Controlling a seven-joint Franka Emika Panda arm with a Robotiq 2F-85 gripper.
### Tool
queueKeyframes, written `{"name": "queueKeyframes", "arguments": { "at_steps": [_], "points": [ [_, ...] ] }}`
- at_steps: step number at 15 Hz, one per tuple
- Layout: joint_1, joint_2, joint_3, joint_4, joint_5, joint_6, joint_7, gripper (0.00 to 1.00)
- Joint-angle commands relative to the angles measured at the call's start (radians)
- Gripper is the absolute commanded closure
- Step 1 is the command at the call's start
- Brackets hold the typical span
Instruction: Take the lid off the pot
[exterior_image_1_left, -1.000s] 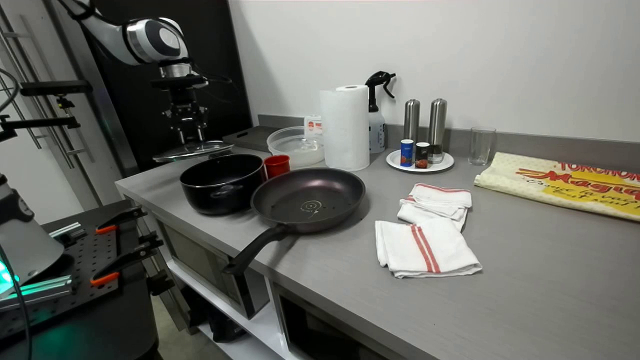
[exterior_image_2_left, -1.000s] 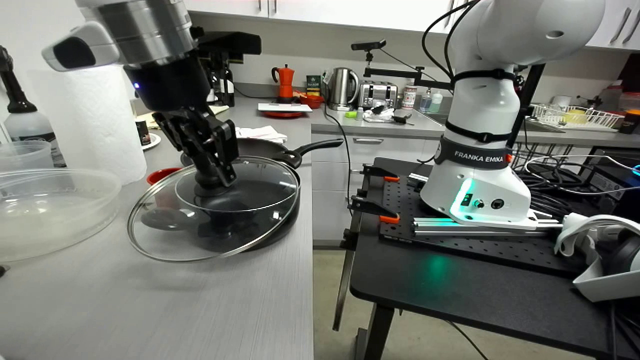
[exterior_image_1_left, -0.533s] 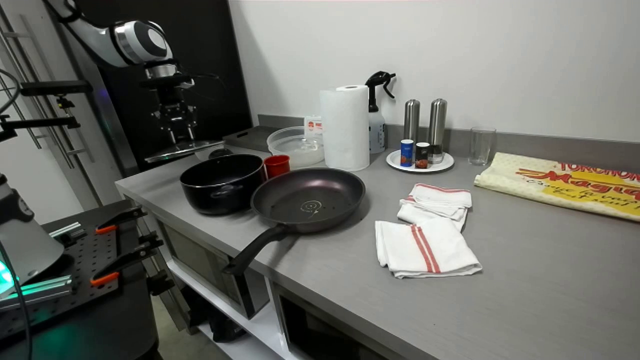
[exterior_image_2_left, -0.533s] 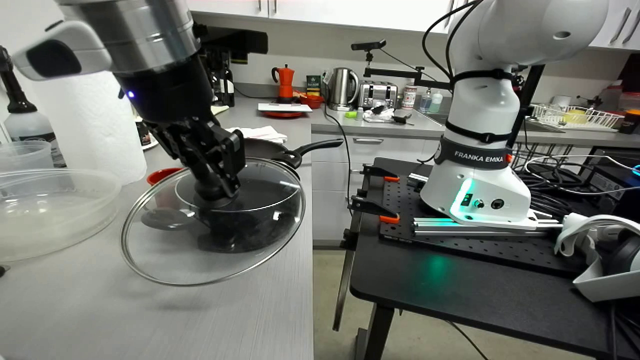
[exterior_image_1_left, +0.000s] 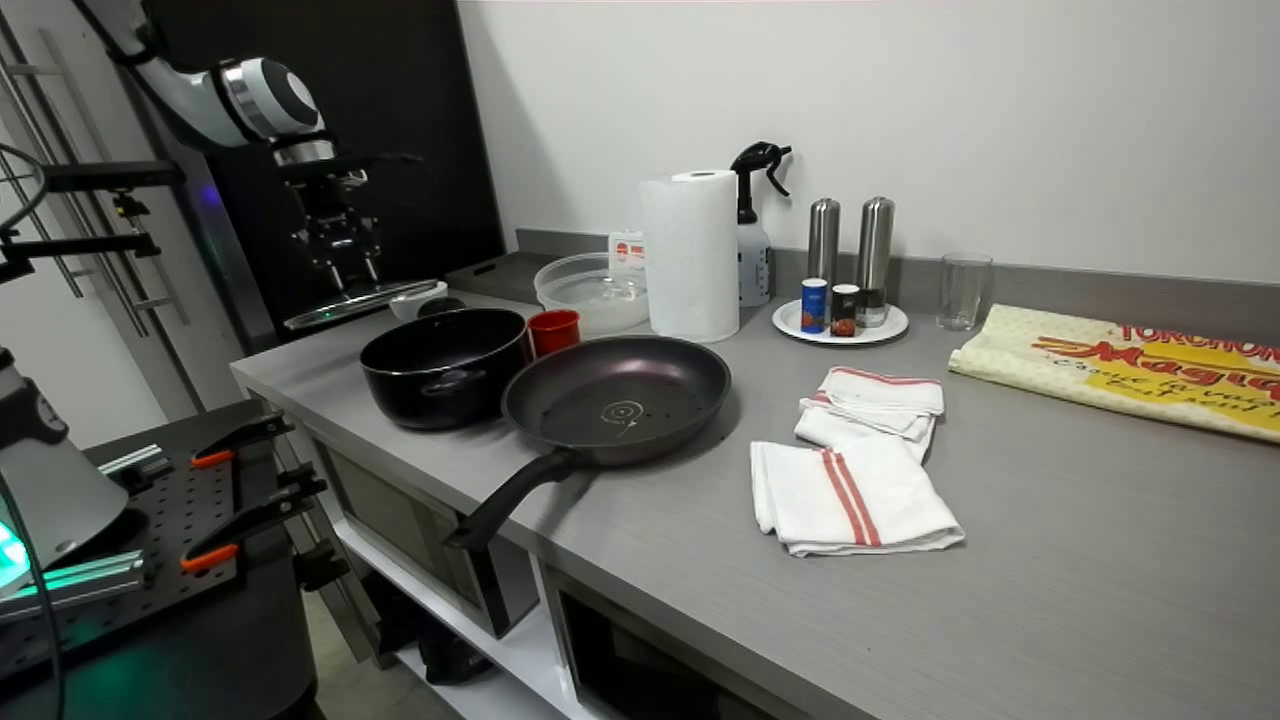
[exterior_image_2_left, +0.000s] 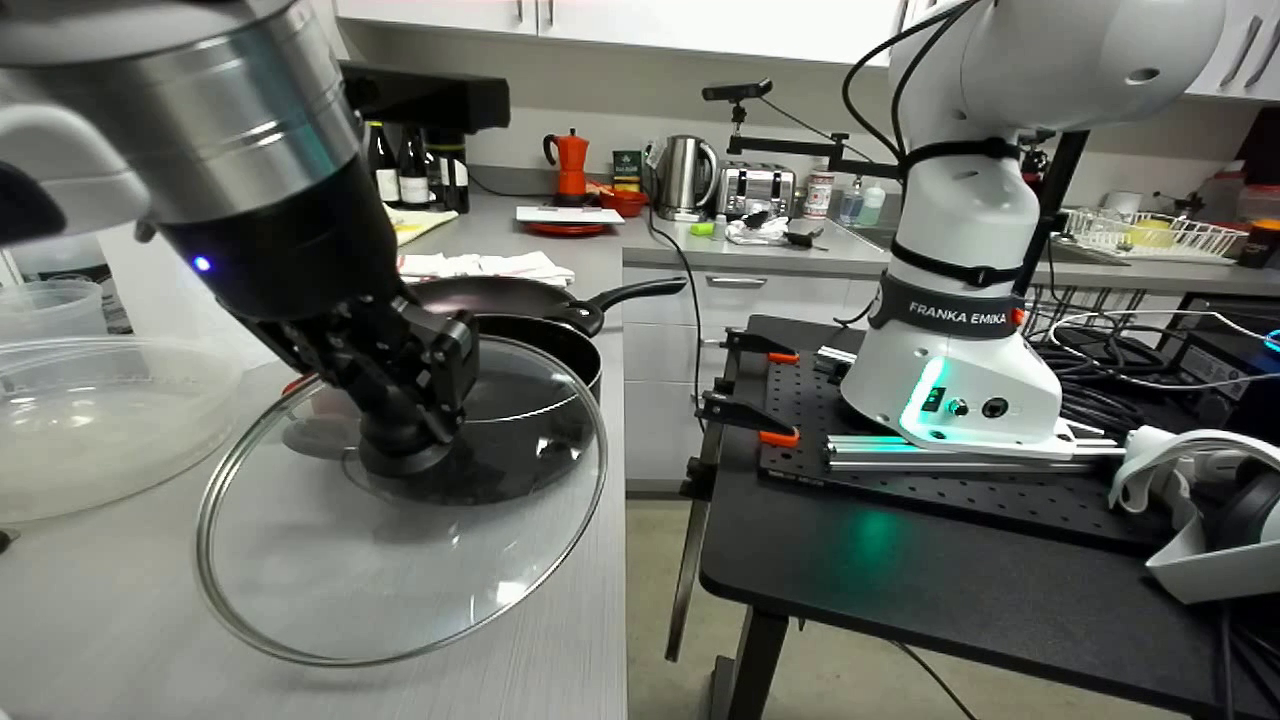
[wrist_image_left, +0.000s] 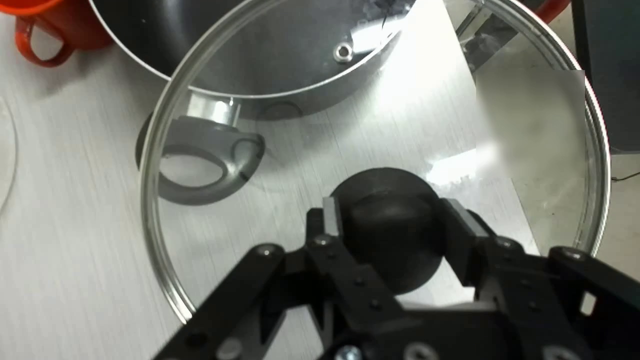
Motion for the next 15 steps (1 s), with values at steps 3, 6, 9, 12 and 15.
{"name": "queueKeyframes", "arguments": {
  "at_steps": [3, 6, 9, 12, 15],
  "points": [
    [0.049, 0.119, 0.002, 0.128, -0.073, -0.044, -0.012, 0.75],
    [0.069, 0.168, 0.002, 0.165, -0.094, -0.037, -0.018, 0.75],
    [0.088, 0.205, 0.002, 0.196, -0.109, -0.041, -0.024, 0.75],
    [0.11, 0.231, -0.002, 0.226, -0.118, -0.052, -0.03, 0.75],
    [0.13, 0.256, -0.005, 0.257, -0.119, -0.064, -0.039, 0.75]
  ]
}}
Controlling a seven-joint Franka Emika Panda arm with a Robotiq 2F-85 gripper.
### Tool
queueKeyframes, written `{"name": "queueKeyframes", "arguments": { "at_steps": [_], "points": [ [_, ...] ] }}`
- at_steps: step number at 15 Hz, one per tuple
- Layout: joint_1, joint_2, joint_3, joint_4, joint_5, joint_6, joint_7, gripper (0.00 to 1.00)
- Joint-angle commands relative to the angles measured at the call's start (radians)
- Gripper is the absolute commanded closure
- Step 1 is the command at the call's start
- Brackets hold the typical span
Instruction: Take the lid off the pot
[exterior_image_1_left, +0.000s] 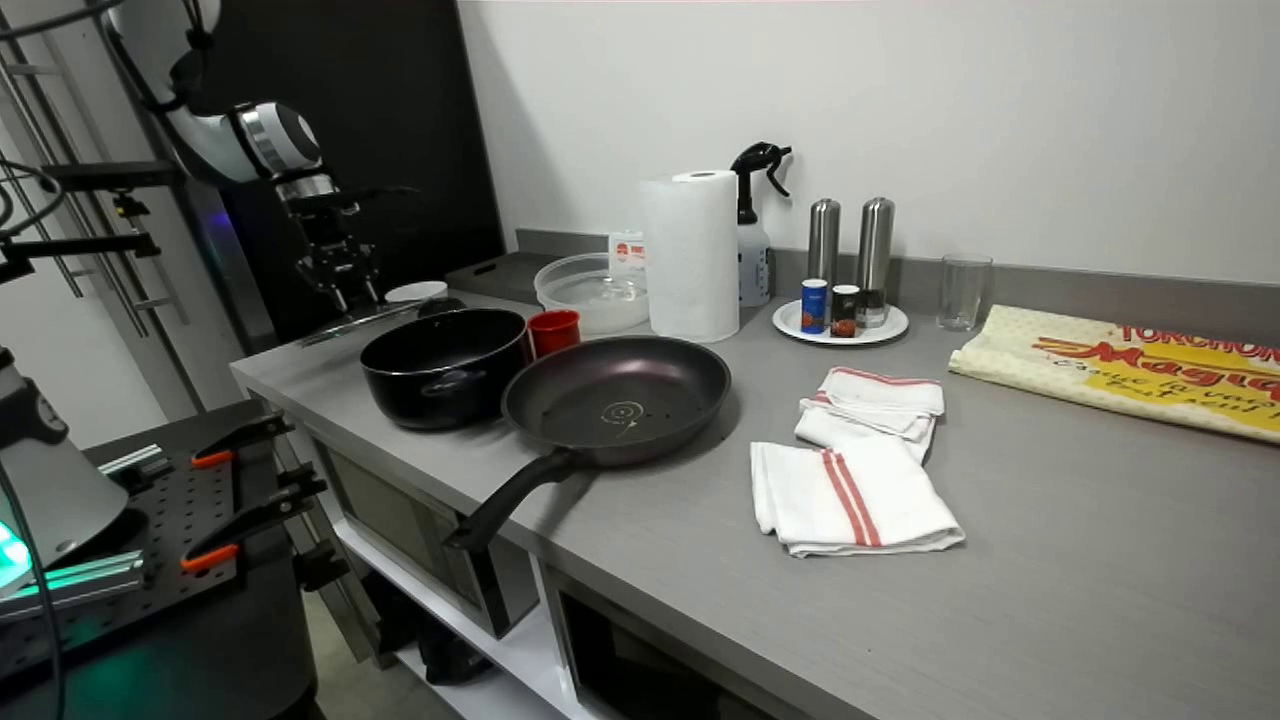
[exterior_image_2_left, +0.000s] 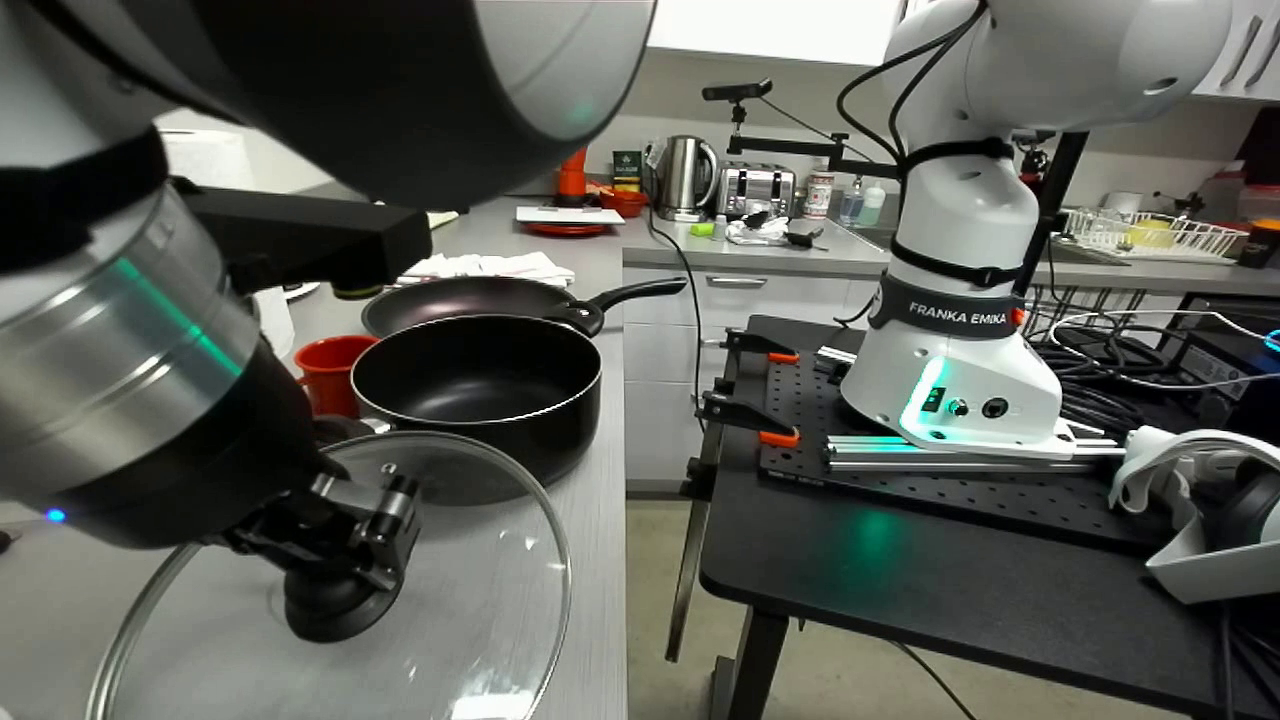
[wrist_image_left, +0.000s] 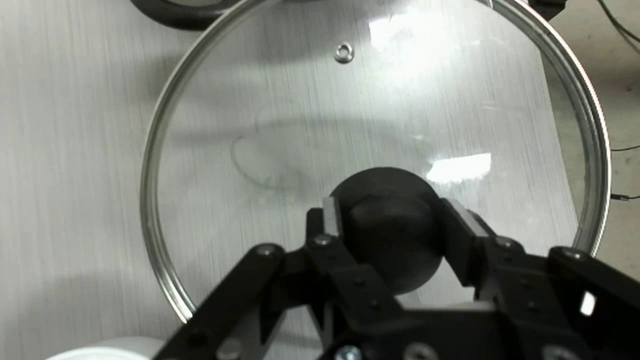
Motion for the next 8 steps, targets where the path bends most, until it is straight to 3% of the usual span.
{"name": "queueKeyframes", "arguments": {
  "at_steps": [1, 8],
  "points": [
    [0.034, 0.038, -0.006, 0.077, -0.022, -0.064, -0.03, 0.75],
    [0.011, 0.063, -0.017, 0.074, -0.024, 0.022, -0.051, 0.75]
  ]
}}
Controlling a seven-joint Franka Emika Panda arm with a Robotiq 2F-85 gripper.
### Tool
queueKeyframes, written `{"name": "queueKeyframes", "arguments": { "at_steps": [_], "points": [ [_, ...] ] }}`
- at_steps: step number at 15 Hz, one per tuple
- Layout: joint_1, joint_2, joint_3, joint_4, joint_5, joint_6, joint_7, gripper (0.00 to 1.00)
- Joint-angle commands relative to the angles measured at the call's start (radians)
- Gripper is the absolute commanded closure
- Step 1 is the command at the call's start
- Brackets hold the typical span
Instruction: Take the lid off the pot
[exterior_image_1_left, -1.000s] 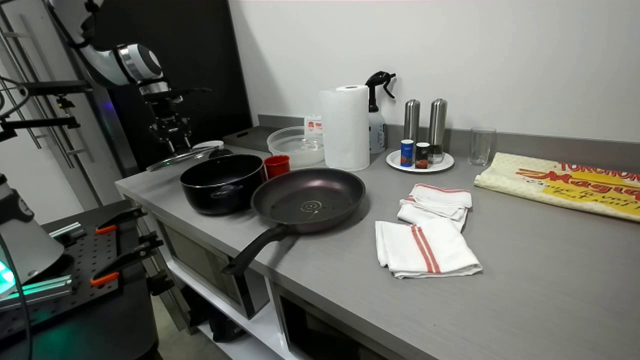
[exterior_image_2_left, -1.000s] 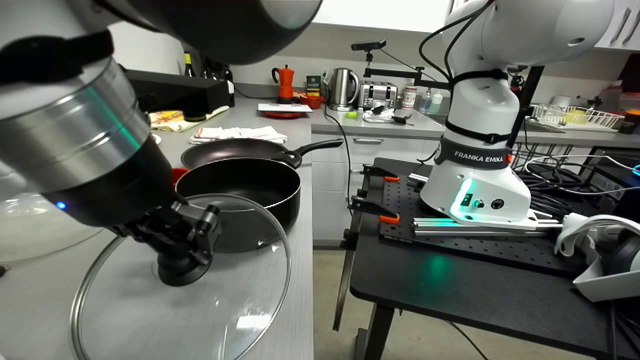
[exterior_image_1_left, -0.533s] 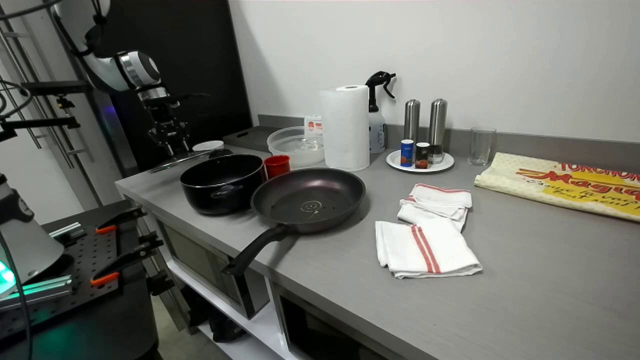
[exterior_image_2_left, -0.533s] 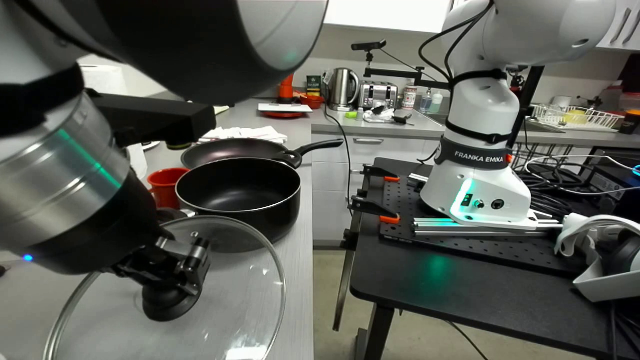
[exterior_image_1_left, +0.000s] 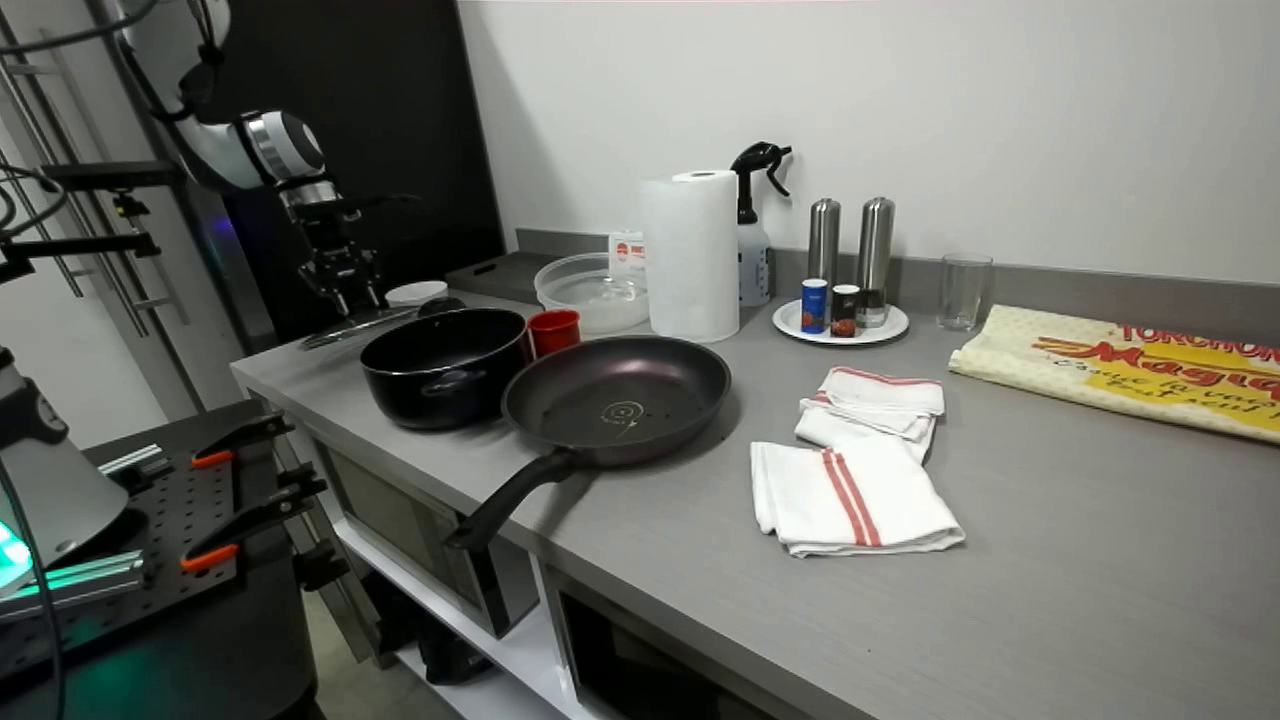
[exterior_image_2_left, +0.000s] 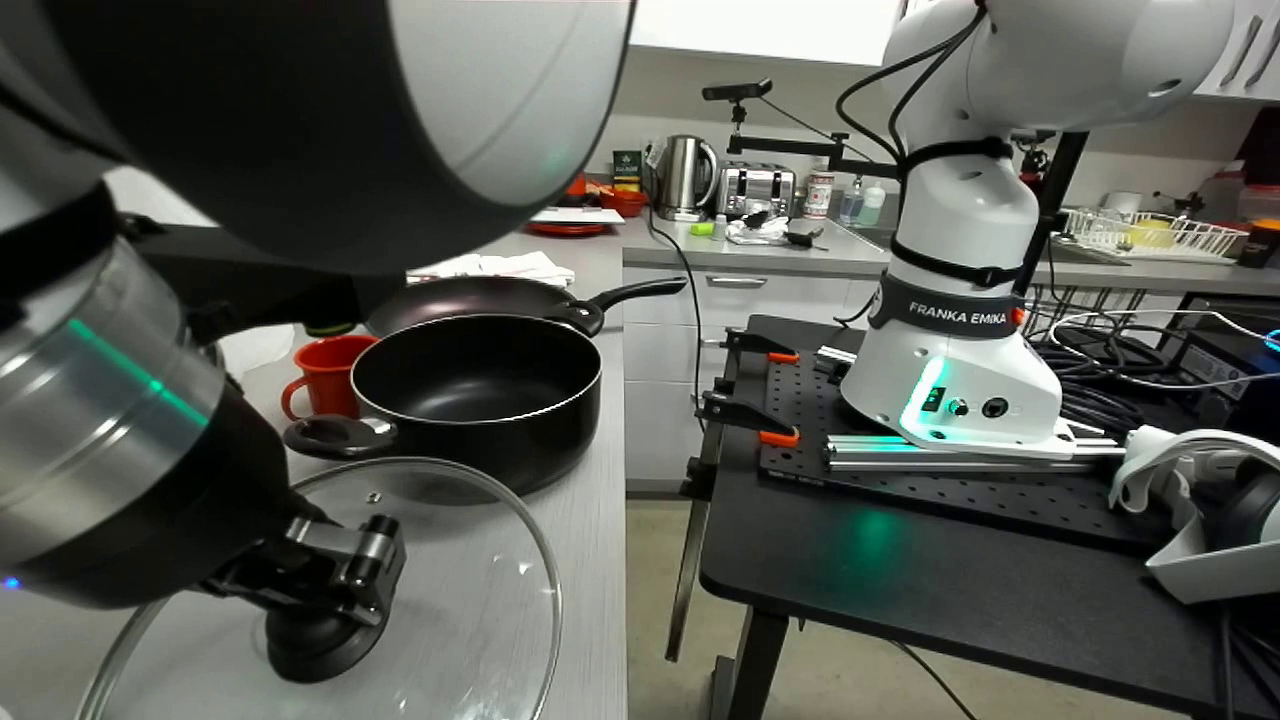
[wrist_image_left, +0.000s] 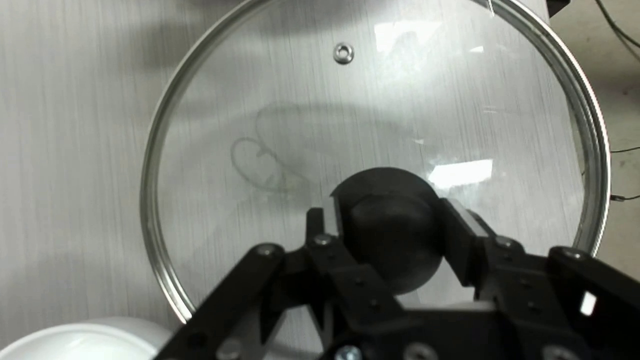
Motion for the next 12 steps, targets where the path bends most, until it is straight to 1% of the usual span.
{"name": "queueKeyframes", "arguments": {
  "at_steps": [1, 5, 12],
  "points": [
    [-0.02, 0.011, -0.012, 0.012, -0.022, 0.059, -0.033, 0.75],
    [-0.06, 0.016, -0.025, -0.018, -0.024, 0.187, -0.05, 0.75],
    [-0.119, -0.004, -0.032, -0.109, -0.013, 0.321, -0.032, 0.75]
  ]
}}
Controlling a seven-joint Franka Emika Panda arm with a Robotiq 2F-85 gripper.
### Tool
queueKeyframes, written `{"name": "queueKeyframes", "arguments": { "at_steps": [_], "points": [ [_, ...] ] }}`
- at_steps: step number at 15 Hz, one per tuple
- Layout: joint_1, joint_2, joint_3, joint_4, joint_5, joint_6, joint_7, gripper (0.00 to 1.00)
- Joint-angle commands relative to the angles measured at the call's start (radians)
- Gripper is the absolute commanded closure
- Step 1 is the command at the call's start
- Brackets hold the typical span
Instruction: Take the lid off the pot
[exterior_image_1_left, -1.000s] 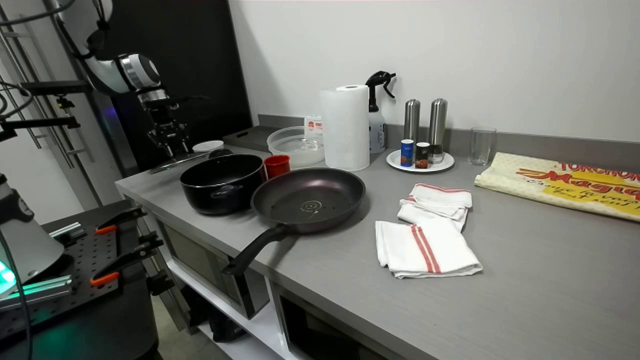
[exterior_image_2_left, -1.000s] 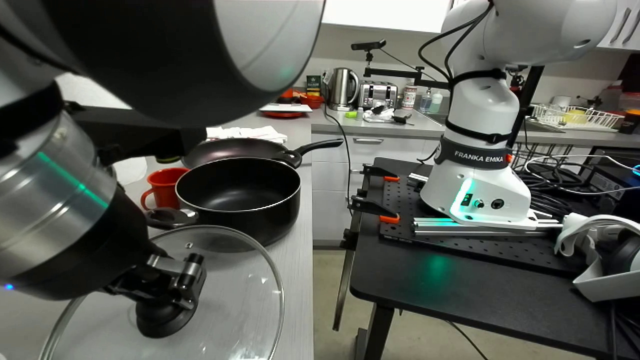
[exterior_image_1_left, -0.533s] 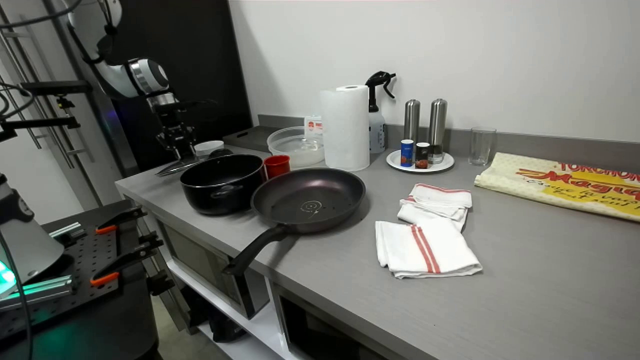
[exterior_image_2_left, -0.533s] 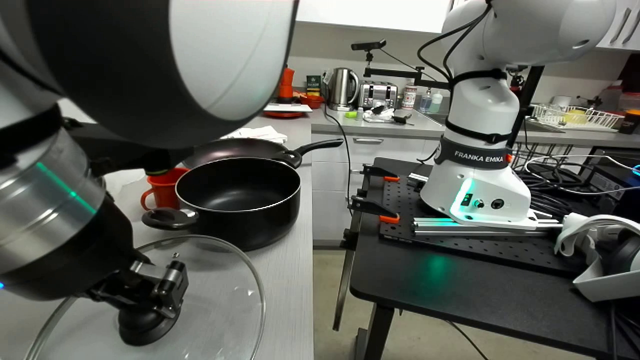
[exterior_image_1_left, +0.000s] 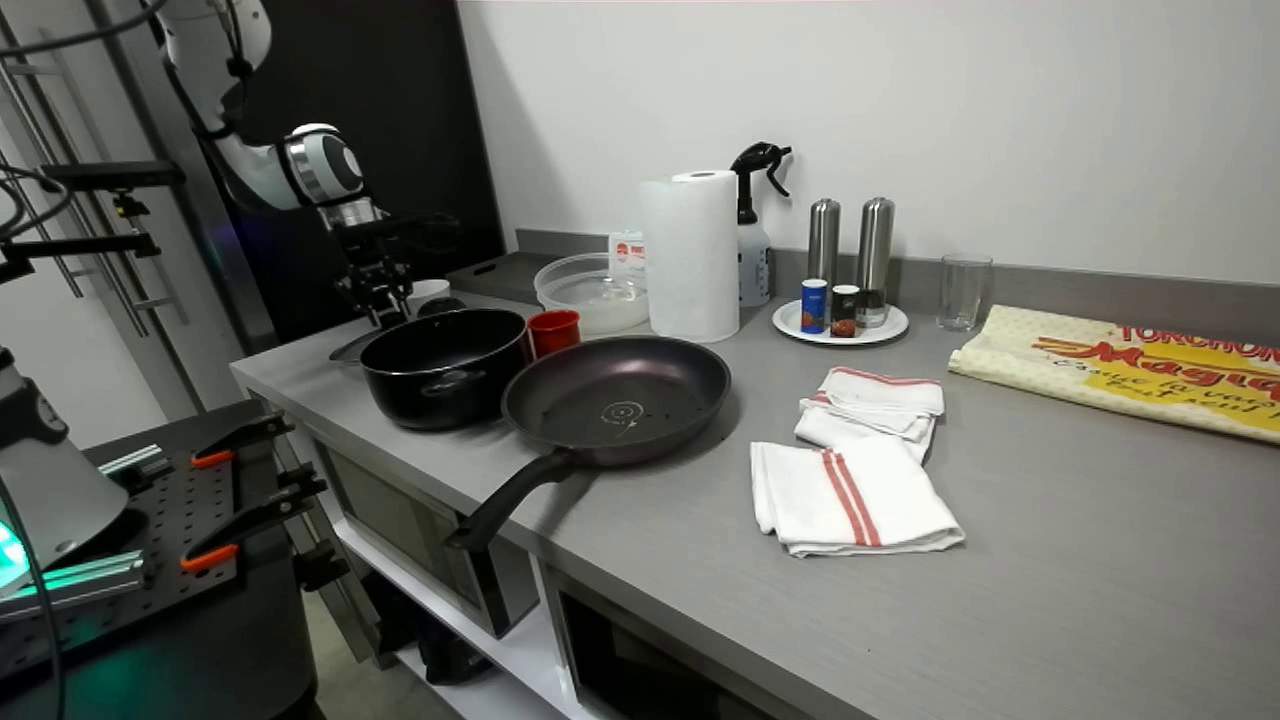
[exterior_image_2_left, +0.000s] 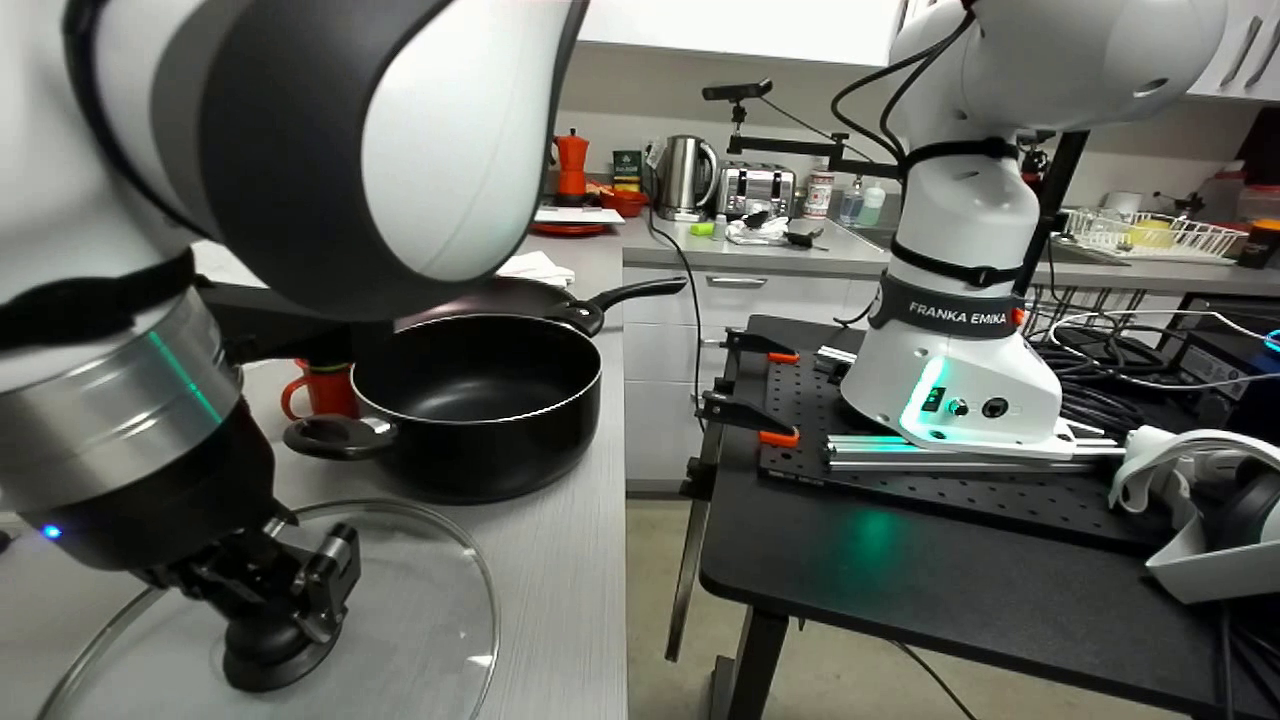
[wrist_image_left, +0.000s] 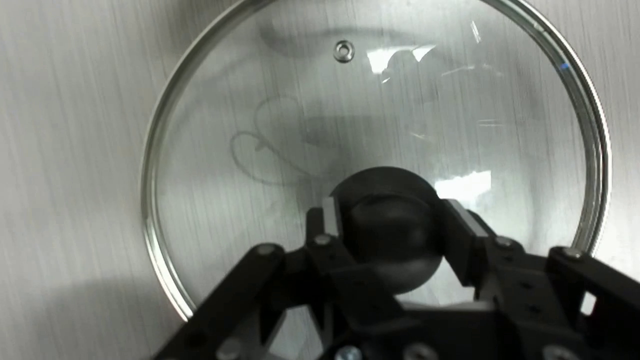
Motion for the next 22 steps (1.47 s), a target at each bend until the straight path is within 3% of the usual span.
{"name": "queueKeyframes", "arguments": {
  "at_steps": [1, 14, 15, 16, 17, 19, 22],
  "points": [
    [-0.019, -0.044, -0.003, -0.068, -0.01, 0.059, 0.009, 0.75],
    [-0.061, -0.09, -0.01, -0.177, 0.001, 0.148, 0.02, 0.75],
    [-0.062, -0.092, -0.01, -0.179, 0.002, 0.147, 0.019, 0.42],
    [-0.064, -0.095, -0.01, -0.182, 0.002, 0.148, 0.02, 0.32],
    [-0.065, -0.099, -0.009, -0.185, 0.004, 0.149, 0.02, 0.16],
    [-0.066, -0.111, -0.009, -0.189, 0.004, 0.15, 0.022, 0.02],
    [-0.067, -0.127, -0.009, -0.196, 0.005, 0.151, 0.021, 0.0]
  ]
}}
